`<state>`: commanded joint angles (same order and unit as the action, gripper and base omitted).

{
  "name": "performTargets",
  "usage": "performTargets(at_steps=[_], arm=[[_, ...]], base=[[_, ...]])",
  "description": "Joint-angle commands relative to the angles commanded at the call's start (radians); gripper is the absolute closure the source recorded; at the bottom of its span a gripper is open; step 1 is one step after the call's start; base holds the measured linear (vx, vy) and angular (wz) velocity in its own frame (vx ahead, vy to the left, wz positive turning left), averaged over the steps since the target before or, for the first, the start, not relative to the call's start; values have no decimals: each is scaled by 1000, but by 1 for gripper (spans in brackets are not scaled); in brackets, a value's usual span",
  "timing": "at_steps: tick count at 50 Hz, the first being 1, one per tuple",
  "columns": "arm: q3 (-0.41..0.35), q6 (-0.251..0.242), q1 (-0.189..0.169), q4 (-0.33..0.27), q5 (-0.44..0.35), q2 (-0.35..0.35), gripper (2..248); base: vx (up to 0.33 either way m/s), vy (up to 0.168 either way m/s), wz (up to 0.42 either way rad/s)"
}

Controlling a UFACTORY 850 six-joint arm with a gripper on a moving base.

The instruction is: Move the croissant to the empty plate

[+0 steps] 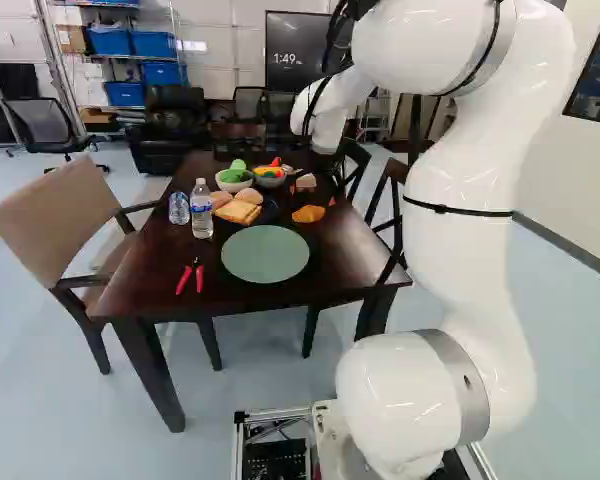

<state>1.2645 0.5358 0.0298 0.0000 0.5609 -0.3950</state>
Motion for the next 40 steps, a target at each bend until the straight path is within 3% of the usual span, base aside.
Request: performTargets(at_steps=[40], arm=[[0,420,0,0,101,0,3]], base=[[0,0,0]])
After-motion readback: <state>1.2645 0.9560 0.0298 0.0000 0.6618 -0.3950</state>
